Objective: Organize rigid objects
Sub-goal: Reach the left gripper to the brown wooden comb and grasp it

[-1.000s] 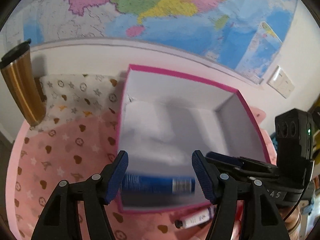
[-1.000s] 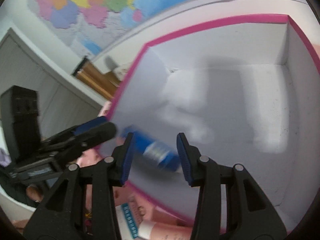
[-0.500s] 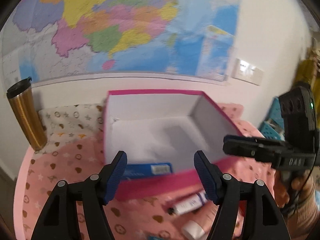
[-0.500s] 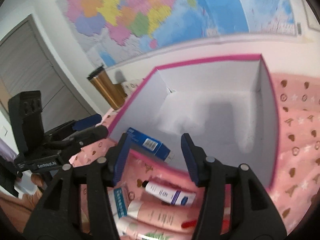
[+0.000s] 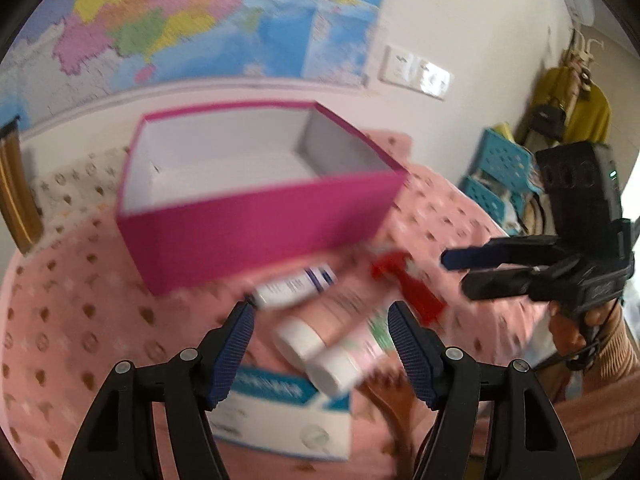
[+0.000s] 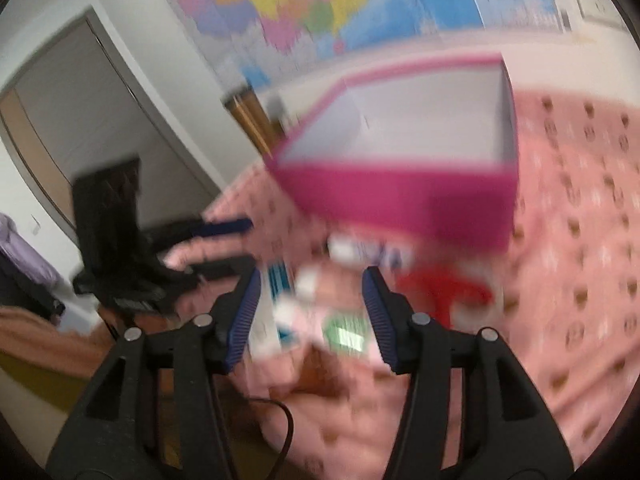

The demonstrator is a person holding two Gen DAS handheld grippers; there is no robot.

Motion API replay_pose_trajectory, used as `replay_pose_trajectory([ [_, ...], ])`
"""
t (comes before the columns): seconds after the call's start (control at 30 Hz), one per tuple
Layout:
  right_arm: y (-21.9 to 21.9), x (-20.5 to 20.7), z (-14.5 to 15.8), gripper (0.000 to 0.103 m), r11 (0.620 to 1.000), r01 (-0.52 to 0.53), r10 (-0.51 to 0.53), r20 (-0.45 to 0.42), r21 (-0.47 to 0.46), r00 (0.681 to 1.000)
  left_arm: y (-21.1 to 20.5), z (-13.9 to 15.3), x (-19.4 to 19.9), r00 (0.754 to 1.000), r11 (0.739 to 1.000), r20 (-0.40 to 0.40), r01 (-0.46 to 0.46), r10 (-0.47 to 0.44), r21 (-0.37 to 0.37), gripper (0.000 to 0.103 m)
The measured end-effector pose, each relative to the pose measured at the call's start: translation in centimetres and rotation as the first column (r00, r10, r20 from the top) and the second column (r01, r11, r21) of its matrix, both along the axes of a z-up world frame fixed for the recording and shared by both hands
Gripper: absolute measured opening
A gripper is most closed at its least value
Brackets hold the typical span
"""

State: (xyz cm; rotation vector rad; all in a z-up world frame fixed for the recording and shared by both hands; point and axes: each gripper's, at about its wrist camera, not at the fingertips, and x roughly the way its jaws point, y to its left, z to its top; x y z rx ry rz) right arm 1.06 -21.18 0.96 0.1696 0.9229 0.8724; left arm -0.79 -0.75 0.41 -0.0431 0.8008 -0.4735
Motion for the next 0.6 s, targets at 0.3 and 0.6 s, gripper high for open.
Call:
replay_pose_trajectory([
  [0.3, 2.0, -2.8, -6.1, 0.055, 0.987, -0.025, 0.008, -0.104, -0.157, 0.995, -2.8, -3.3, -3.0, 0.99, 0.992, -0.09, 0.117, -0.111, 0.057, 0.071],
  [0.6, 2.2, -3.3, -7.3, 0.015, 0.986, 0.012, -0.022, -0.062, -0.166, 0.998, -4.9, -5.3, -5.5, 0.972, 0.973, -0.142, 0.205, -0.189, 0.108, 0.063],
])
